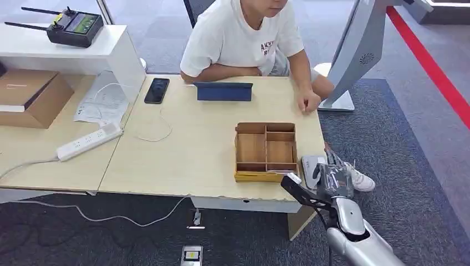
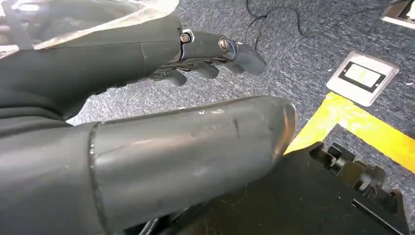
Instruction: Pass the card to the sensor for recognition and then transmit it.
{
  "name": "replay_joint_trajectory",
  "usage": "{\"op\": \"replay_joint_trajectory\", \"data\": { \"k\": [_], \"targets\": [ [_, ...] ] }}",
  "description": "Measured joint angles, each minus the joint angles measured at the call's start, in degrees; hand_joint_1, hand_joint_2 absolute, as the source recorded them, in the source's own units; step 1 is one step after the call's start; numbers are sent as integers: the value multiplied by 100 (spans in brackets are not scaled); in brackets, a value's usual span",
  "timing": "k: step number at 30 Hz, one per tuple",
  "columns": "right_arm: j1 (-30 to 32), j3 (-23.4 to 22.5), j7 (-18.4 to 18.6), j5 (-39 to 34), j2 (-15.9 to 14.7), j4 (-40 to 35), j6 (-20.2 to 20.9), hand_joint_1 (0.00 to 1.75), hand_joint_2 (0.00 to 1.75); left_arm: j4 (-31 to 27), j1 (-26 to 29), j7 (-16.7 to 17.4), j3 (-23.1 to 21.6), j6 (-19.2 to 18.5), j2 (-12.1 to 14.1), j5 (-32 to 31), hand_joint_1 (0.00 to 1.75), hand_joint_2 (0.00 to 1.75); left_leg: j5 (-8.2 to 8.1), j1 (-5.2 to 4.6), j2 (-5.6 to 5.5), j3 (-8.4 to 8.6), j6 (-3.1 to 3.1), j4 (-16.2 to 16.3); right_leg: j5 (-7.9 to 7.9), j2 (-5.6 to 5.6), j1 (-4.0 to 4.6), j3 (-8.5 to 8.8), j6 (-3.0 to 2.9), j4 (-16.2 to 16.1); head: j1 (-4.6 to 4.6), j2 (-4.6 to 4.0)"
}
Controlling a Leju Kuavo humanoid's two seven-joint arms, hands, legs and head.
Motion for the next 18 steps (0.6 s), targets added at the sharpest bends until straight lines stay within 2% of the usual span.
{"op": "replay_joint_trajectory", "data": {
  "k": [18],
  "targets": [
    [7,-61,-131,-151,120,253,-70,175,175,0,1,-20,0,-9,-15,-17,0,0,0,0,1,10,0,0,0,0,0,7,0,-1,-2,0]
  ]
}}
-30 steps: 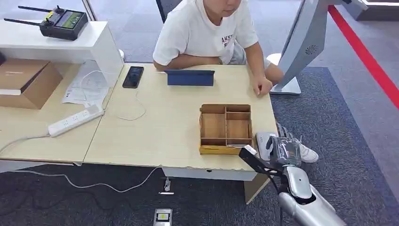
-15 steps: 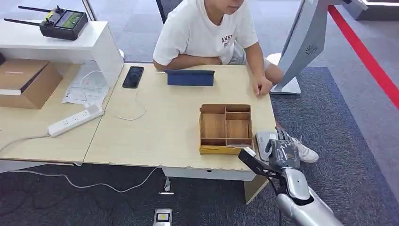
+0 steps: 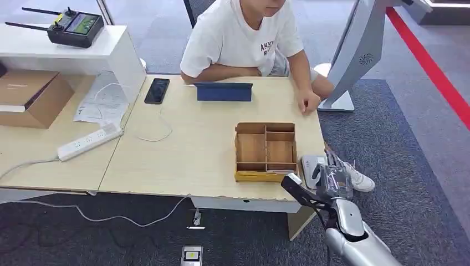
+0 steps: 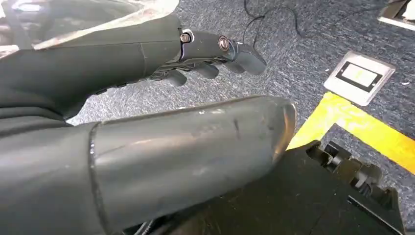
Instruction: Pass the card to the sensor for recognition and then transmit it.
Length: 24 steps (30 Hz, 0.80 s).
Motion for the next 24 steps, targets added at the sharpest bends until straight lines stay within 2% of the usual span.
{"op": "replay_joint_trajectory", "data": {
  "k": [13,24],
  "targets": [
    [1,-81,22,46,44,66,-227,175,175,0,-3,0,0,-26,-2,-101,0,0,0,0,0,1,0,1,1,0,0,4,0,-1,2,0],
    [-213,-442,341,479,-254,-805,-273,175,175,0,13,-15,0,7,-7,-238,0,0,0,-2,0,-9,0,1,1,0,-2,-2,0,0,0,0]
  ]
}}
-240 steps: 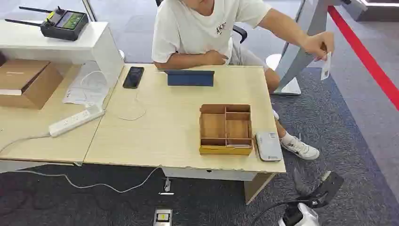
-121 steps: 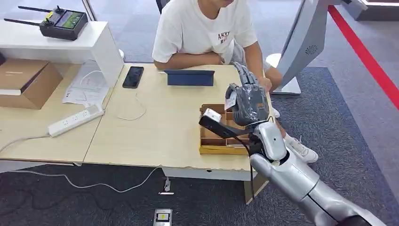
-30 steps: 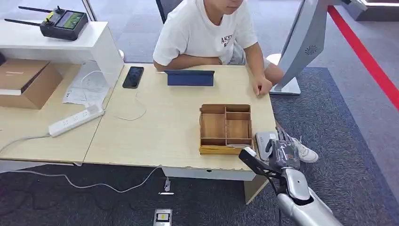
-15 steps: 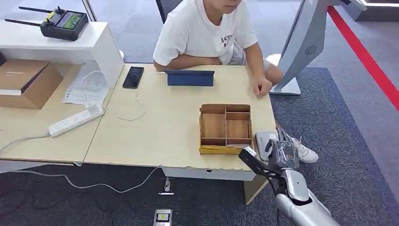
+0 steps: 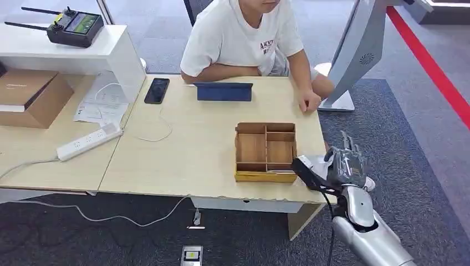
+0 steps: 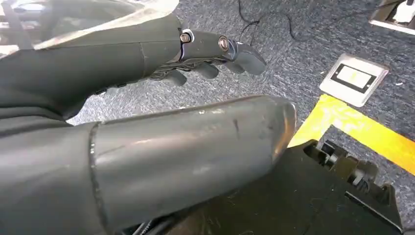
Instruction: Pass the card to the sensor for recognition and then transmit it.
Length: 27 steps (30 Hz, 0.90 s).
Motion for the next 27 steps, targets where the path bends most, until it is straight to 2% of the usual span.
{"op": "replay_joint_trajectory", "data": {
  "k": [8,14,21,27],
  "targets": [
    [-819,-170,9,280,-164,-846,179,175,175,-15,-9,2,0,-83,-11,-162,0,0,1,0,1,3,0,0,1,0,0,1,0,1,2,0],
    [-1453,-101,-120,437,-103,-1132,533,175,175,-52,-41,31,0,-186,-15,-266,0,0,1,0,0,0,-1,0,1,0,0,1,0,3,2,0],
    [-2396,323,-491,306,388,-742,741,175,175,-131,-113,90,0,-232,-17,-389,0,0,4,2,-2,-9,0,-1,1,-3,1,-3,-1,7,4,0],
    [-3083,715,-654,-4,945,80,614,175,175,-142,-173,103,0,-337,-26,-509,0,0,5,2,-1,-8,-1,-1,1,-3,2,-4,-1,8,2,0]
  ]
}}
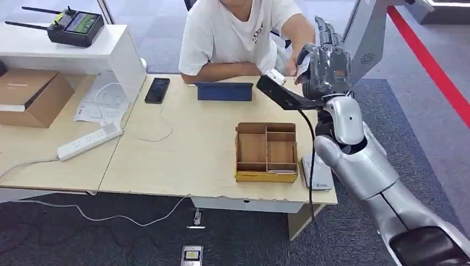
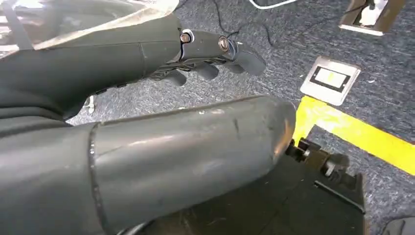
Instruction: Pass the card to the sensor for recognition and then transmit it.
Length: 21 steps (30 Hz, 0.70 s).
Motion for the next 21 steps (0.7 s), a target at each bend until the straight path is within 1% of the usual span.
{"op": "replay_joint_trajectory", "data": {
  "k": [4,8,9,10,15,17,21],
  "targets": [
    [-325,195,-96,-239,334,662,-158,175,175,0,-36,0,0,-68,0,-74,0,0,0,0,0,0,0,1,0,0,0,0,0,0,0,0],
    [-529,354,-138,-337,614,1272,-186,175,175,0,-53,0,0,-83,0,-92,0,0,-1,0,-1,0,0,1,0,1,0,-3,0,0,-2,0],
    [-546,374,-155,-350,658,1394,-197,154,175,0,-60,0,0,-94,0,-92,0,0,-1,0,-1,-1,0,1,0,0,0,-3,0,0,2,0],
    [-554,396,-173,-372,699,1479,-221,0,175,2,-62,0,0,-101,0,-92,0,0,-1,0,-1,-3,0,1,0,0,0,-5,0,0,0,0],
    [-666,536,-262,-475,948,2016,-470,0,175,2,-66,-33,0,-136,2,-70,0,0,-2,0,-2,-6,-2,1,0,2,0,-14,0,0,0,0],
    [-713,590,-308,-534,1038,2149,-618,0,175,2,-66,-35,0,-135,4,-70,0,0,-3,1,-2,-7,-2,1,-1,2,1,-16,0,0,-2,0],
    [-814,665,-365,-604,1184,2388,-781,0,175,2,-55,-42,9,-127,4,-50,0,0,-3,1,-1,-8,-2,0,-1,2,1,-15,0,0,0,0]
  ]
}}
